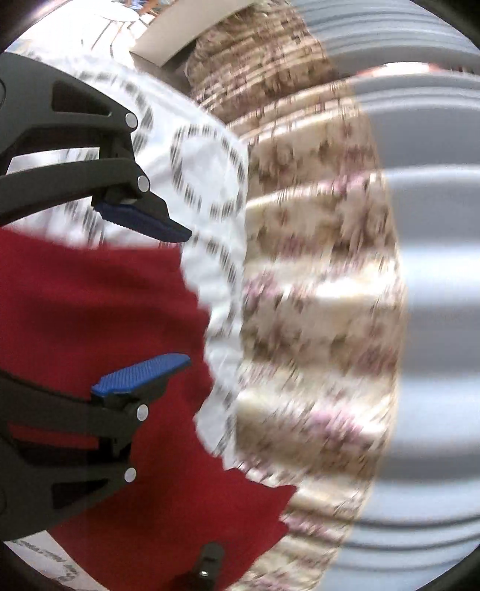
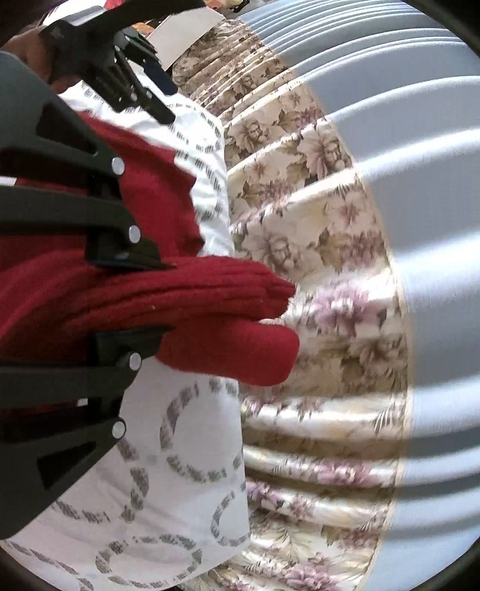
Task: Fold small clothes
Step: 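Grasp and lift the sweater bundle with the right tool while the left tool holds it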
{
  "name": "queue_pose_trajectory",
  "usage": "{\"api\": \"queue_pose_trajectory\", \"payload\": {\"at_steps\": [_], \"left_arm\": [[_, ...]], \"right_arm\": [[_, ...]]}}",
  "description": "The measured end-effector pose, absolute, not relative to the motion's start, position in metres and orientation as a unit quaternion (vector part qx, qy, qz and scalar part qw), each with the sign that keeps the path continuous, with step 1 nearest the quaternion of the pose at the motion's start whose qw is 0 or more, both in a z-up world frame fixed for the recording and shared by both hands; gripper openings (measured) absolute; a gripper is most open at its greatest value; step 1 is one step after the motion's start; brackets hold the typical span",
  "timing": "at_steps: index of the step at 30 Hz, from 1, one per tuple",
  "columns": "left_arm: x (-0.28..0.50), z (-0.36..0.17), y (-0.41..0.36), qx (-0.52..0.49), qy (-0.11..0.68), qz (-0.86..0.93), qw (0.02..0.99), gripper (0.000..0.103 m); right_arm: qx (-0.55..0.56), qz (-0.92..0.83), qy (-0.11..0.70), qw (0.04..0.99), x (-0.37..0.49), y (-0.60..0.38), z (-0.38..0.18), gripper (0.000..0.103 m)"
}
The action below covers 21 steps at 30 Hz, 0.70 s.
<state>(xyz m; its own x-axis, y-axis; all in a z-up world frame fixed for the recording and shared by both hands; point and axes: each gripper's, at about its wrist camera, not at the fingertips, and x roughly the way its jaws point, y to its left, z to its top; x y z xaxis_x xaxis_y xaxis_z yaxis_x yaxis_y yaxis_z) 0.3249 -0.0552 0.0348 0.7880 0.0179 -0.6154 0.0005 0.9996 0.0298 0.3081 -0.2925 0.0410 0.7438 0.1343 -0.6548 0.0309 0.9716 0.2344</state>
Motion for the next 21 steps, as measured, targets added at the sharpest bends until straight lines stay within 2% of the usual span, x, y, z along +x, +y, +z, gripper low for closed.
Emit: {"api": "queue_pose_trajectory", "payload": {"at_steps": [8,17,20,21], "left_arm": [[0.323,0.057,0.021,0.006,0.306,0.046,0.951,0.065],[0.324,0.058,0.069,-0.012,0.309,0.057,0.949,0.065],[0.329,0.055,0.088,-0.032,0.320,0.058,0.945,0.065],[0.329,0.054,0.089,-0.033,0.321,0.059,0.945,0.065]], "right_arm": [[0.121,0.032,0.365,0.922,0.329,-0.205,0.039,0.023],[0.097,0.029,0.395,0.913,0.344,-0.105,0.000,0.023],[0.069,0.019,0.400,0.914,0.341,-0.089,-0.012,0.028],[0.062,0.026,0.403,0.913,0.339,-0.087,-0.012,0.033]]}}
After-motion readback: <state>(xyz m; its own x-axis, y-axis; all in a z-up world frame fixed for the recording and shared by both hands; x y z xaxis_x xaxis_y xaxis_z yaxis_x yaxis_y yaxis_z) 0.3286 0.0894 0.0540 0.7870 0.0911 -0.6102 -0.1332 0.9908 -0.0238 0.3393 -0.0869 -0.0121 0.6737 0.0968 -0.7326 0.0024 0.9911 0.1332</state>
